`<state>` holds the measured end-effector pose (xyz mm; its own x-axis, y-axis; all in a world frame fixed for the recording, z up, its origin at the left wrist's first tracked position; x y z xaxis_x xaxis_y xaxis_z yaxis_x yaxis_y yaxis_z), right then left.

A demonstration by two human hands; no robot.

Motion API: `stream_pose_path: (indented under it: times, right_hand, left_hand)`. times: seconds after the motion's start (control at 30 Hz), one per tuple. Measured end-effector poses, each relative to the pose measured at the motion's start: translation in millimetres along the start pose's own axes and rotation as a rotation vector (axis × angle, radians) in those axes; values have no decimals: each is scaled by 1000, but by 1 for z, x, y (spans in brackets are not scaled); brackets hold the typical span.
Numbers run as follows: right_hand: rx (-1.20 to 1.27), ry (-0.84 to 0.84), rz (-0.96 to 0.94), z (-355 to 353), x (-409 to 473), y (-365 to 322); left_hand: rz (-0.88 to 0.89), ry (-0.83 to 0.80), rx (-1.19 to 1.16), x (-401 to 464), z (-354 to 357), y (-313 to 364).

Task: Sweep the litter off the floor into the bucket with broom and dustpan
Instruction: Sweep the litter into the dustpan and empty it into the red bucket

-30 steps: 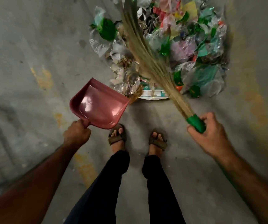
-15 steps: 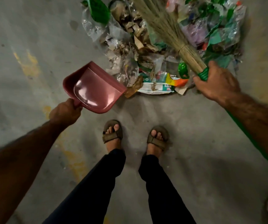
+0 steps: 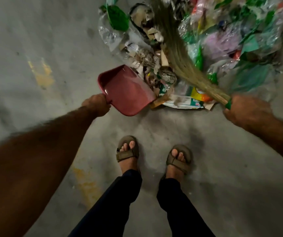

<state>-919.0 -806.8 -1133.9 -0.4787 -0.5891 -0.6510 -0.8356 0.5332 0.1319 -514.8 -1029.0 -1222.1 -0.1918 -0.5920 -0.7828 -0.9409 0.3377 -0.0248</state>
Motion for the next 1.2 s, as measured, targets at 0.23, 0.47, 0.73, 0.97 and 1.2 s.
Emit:
stream_pose_path:
  times: [0.23, 0.47, 0.73, 0.97, 1.2]
  right_hand:
    - [79, -131, -114, 32, -50, -2]
    - [166, -135, -178, 38, -111, -7]
    - [251, -174, -114, 4, -228, 5]
    - [429, -177, 17, -57, -339, 35]
    - [446, -88, 55, -158, -434, 67]
  left_hand:
    - [70, 109, -69, -19, 8, 31]
    - [114, 123, -180, -54, 18, 58]
    - [102, 137, -328, -164, 18, 59]
    - [109, 114, -495, -287, -23, 87]
    - [135, 189, -551, -393, -100, 115]
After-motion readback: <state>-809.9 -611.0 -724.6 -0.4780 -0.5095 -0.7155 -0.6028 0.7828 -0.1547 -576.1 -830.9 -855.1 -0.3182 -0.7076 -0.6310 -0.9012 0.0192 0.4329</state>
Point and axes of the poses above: each hand's wrist, its own x-axis towards the middle knuckle, its own z-axis out of the palm, y = z × x, the point moved 1 cm from there along x, towards the middle knuckle, and after that the axes turned 2 degrees about x, right-handed, at the moved point
